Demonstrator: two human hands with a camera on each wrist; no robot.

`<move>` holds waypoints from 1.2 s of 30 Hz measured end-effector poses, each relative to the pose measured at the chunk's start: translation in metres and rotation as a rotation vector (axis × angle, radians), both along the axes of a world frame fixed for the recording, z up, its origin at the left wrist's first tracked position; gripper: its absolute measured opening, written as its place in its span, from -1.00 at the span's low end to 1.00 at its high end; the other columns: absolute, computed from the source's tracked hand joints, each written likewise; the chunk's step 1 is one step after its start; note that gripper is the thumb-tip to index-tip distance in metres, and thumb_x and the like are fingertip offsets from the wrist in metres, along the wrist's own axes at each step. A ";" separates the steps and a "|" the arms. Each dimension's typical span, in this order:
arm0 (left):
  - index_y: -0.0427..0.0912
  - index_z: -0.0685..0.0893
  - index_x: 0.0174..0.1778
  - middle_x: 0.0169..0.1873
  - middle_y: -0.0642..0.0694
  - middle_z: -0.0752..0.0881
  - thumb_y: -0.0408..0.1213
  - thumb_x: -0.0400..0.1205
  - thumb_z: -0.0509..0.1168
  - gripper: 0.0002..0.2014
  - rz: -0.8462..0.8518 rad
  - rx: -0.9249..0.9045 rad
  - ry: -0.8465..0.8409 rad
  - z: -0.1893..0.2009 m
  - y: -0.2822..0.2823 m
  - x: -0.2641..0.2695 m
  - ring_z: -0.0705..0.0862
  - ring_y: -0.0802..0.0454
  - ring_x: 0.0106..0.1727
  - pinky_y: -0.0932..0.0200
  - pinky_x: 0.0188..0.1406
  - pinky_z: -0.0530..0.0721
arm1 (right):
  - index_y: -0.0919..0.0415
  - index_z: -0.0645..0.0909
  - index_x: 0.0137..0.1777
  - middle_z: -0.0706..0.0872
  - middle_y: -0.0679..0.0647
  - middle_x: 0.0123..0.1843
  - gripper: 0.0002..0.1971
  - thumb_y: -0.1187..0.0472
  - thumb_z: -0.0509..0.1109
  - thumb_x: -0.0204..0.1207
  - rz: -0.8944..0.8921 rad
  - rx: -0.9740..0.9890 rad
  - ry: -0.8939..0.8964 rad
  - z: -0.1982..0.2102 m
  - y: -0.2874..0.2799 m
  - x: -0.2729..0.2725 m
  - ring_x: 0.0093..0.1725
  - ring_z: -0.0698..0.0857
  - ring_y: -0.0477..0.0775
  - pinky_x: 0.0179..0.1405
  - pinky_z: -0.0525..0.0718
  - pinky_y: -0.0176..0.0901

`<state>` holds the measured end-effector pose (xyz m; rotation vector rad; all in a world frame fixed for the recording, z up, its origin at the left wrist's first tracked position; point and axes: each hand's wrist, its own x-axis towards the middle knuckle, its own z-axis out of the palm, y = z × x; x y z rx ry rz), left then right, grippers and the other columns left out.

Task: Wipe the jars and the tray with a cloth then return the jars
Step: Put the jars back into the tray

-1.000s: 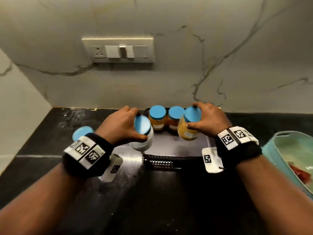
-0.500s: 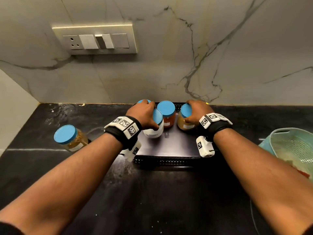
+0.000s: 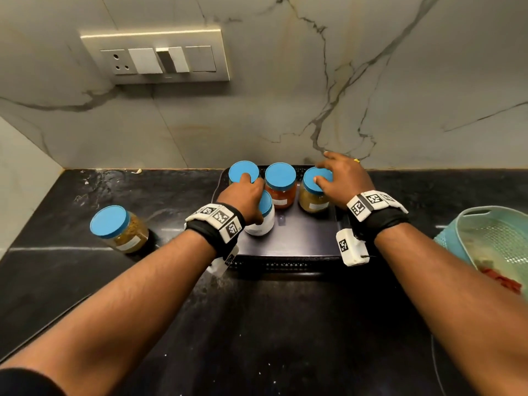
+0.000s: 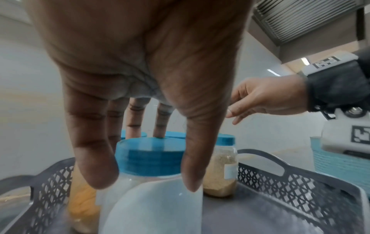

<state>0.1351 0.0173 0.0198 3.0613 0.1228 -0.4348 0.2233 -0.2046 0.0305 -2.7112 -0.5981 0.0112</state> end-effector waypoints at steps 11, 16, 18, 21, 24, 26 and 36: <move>-0.13 0.29 0.69 0.56 -0.26 0.39 0.08 0.58 0.47 -0.18 0.152 -0.207 -0.252 0.019 0.048 -0.061 0.61 -0.36 0.41 -0.20 0.34 0.64 | 0.26 0.82 0.05 0.71 0.21 0.40 -0.81 0.27 0.51 0.47 0.177 0.182 -0.129 -0.003 0.067 -0.049 0.42 0.63 0.32 0.43 0.54 0.14; -0.19 0.52 0.55 0.47 -0.30 0.52 0.14 0.56 0.47 -0.29 0.408 -0.112 -0.408 0.030 0.145 -0.126 0.52 -0.35 0.44 -0.18 0.47 0.52 | 0.20 0.82 -0.15 0.82 0.15 0.14 -0.90 0.20 0.50 0.44 0.293 0.290 -0.202 0.001 0.120 -0.094 0.17 0.74 0.28 0.21 0.66 0.12; -0.20 0.50 0.56 0.45 -0.34 0.54 0.17 0.55 0.48 -0.25 0.511 -0.026 -0.329 0.024 0.184 -0.145 0.50 -0.40 0.45 -0.22 0.46 0.52 | 0.20 0.82 -0.16 0.83 0.13 0.07 -0.87 0.17 0.48 0.43 0.382 0.292 -0.211 -0.002 0.142 -0.115 0.08 0.76 0.26 0.12 0.68 0.10; -0.21 0.38 0.63 0.49 -0.37 0.51 0.21 0.50 0.52 -0.11 0.608 -0.026 -0.207 0.008 0.227 -0.161 0.49 -0.42 0.48 -0.29 0.45 0.55 | 0.19 0.83 -0.11 0.81 0.11 0.07 -0.90 0.20 0.51 0.48 0.469 0.228 -0.146 -0.010 0.169 -0.138 0.06 0.75 0.22 0.02 0.72 0.08; -0.22 0.25 0.71 0.53 -0.40 0.45 0.32 0.40 0.55 0.10 0.642 -0.086 -0.146 -0.003 0.256 -0.167 0.52 -0.42 0.51 -0.27 0.47 0.55 | 0.17 0.82 -0.04 0.78 0.08 0.12 -0.88 0.17 0.51 0.51 0.477 0.176 -0.105 -0.011 0.189 -0.149 0.10 0.73 0.20 0.05 0.72 0.08; -0.21 0.21 0.73 0.57 -0.41 0.38 0.40 0.36 0.53 0.18 0.645 -0.107 -0.124 -0.007 0.264 -0.166 0.51 -0.42 0.52 -0.25 0.47 0.53 | 0.16 0.81 0.03 0.76 0.08 0.16 -0.85 0.14 0.49 0.53 0.489 0.136 -0.083 -0.010 0.196 -0.157 0.13 0.72 0.19 0.12 0.71 0.05; -0.26 0.50 0.42 0.29 -0.31 0.63 0.36 0.33 0.57 -0.06 0.593 -0.199 -0.113 -0.025 0.276 -0.162 0.67 -0.28 0.23 -0.15 0.17 0.70 | 0.07 0.72 0.30 0.64 -0.01 0.36 -0.71 0.04 0.36 0.65 0.540 0.034 0.041 -0.010 0.210 -0.194 0.30 0.63 0.06 0.30 0.62 -0.07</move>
